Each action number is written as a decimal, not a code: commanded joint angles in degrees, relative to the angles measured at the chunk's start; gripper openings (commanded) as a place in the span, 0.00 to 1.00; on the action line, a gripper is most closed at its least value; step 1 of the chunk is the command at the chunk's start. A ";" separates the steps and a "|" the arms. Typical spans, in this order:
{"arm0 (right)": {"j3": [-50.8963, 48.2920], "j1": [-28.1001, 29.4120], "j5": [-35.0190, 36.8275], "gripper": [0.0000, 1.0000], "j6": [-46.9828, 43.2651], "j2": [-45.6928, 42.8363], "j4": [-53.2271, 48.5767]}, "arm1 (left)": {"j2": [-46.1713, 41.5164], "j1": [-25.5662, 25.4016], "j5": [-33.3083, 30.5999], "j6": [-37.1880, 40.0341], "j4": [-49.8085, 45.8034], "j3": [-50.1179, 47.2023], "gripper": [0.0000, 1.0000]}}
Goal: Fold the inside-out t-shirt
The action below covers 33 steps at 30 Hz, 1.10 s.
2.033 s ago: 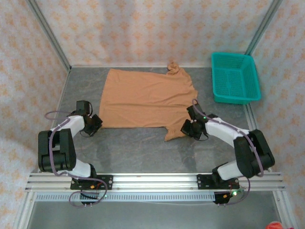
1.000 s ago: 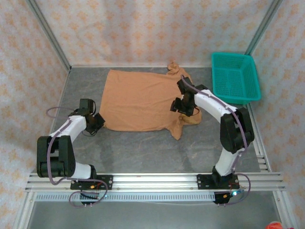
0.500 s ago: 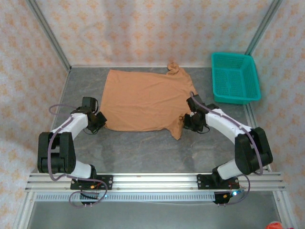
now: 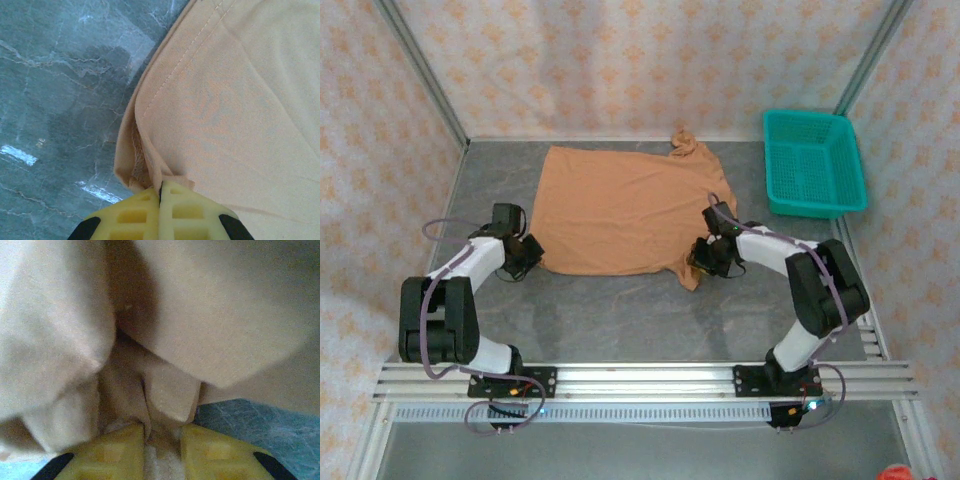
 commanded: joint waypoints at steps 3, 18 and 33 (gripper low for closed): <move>-0.28 0.55 1.71 0.00 0.49 -2.63 -5.54 | -0.45 -0.26 -2.27 1.28 -1.09 0.99 0.00; -19.11 2.70 -7.12 0.26 10.91 -43.74 -27.21 | -3.65 1.04 -1.82 0.77 -3.16 1.40 0.00; -14.28 4.08 0.82 0.37 10.47 -34.24 -20.74 | -6.38 1.09 -2.54 2.32 -6.66 1.42 0.00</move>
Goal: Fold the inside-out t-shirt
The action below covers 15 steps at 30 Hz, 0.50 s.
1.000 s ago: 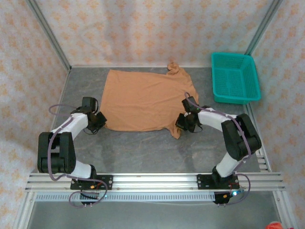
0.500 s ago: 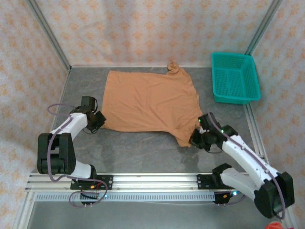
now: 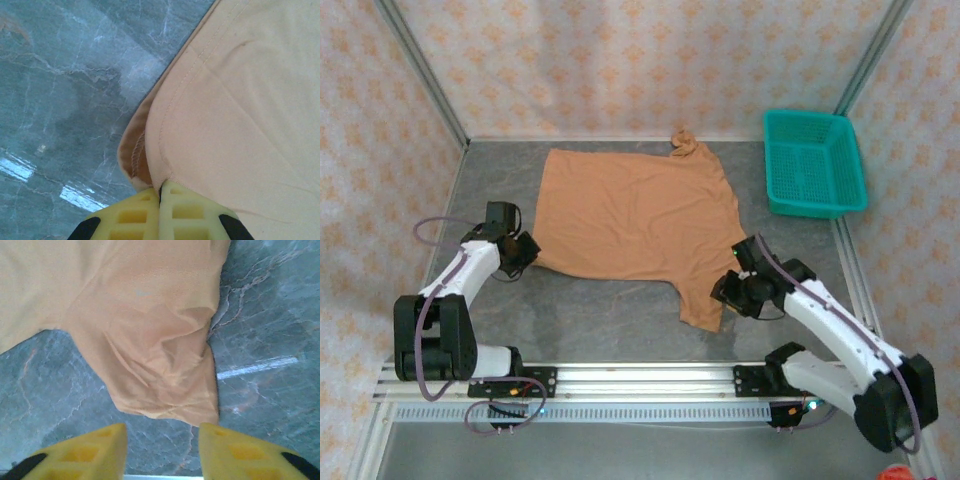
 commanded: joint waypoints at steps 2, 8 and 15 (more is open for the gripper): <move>-3.41 2.27 -0.39 0.32 2.04 4.22 5.47 | -1.41 0.56 -1.49 2.05 -3.55 0.45 0.00; -6.70 6.76 3.03 0.30 4.26 1.97 3.58 | -2.94 0.54 -0.60 1.31 -3.15 -0.82 0.00; -8.79 10.26 4.65 0.32 5.73 4.65 7.25 | -2.79 0.56 -0.67 1.36 -3.13 -0.91 0.00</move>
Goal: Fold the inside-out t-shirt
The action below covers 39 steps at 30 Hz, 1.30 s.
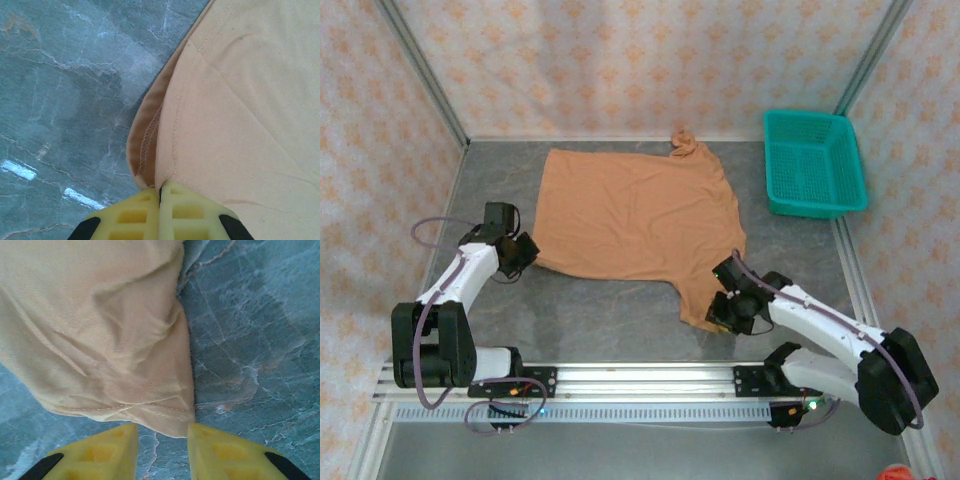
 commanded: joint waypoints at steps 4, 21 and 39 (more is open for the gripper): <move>-0.53 1.30 3.27 0.33 0.87 4.92 5.02 | -0.60 0.57 -0.79 0.62 -1.91 -0.96 0.00; 10.28 1.56 6.77 0.00 1.23 -13.38 -16.32 | -17.09 0.48 -6.64 0.30 -16.40 2.17 0.00; 32.08 -2.51 16.54 0.00 -9.93 1.66 -11.53 | -12.75 0.42 -4.29 -1.28 -12.24 3.40 0.00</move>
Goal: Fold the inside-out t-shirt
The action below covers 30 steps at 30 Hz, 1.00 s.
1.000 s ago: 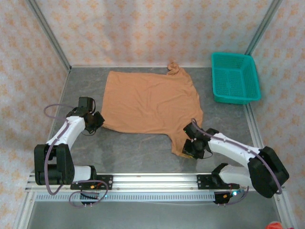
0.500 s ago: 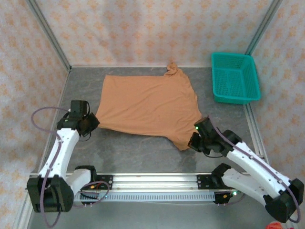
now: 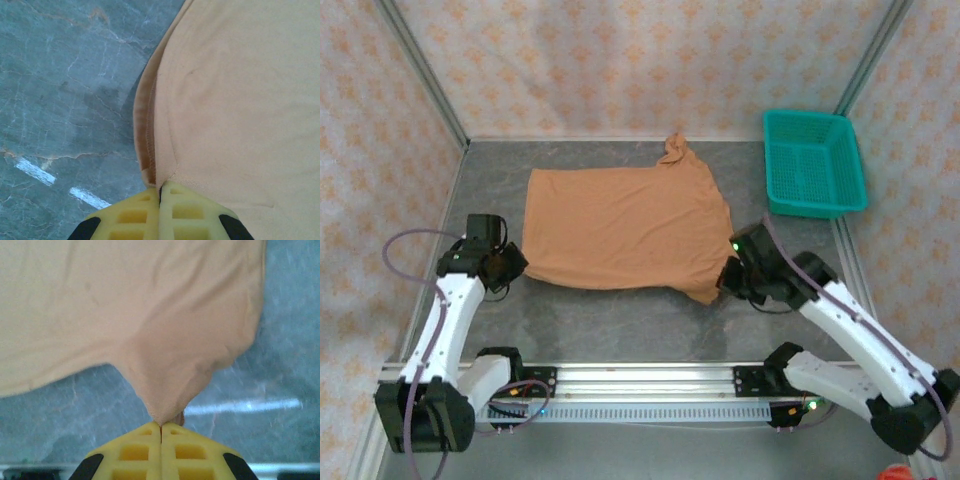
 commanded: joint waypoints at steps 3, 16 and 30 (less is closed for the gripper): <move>11.74 -6.32 6.95 0.00 -12.28 16.14 8.13 | 10.76 0.43 -2.79 -0.78 6.01 5.83 0.00; 34.16 -14.31 6.91 0.00 -20.90 44.37 9.69 | 33.94 0.57 -5.61 0.48 7.90 22.35 0.00; 47.66 -16.41 3.12 0.00 -21.25 60.56 8.48 | 45.31 1.40 -8.03 2.42 7.01 29.22 0.00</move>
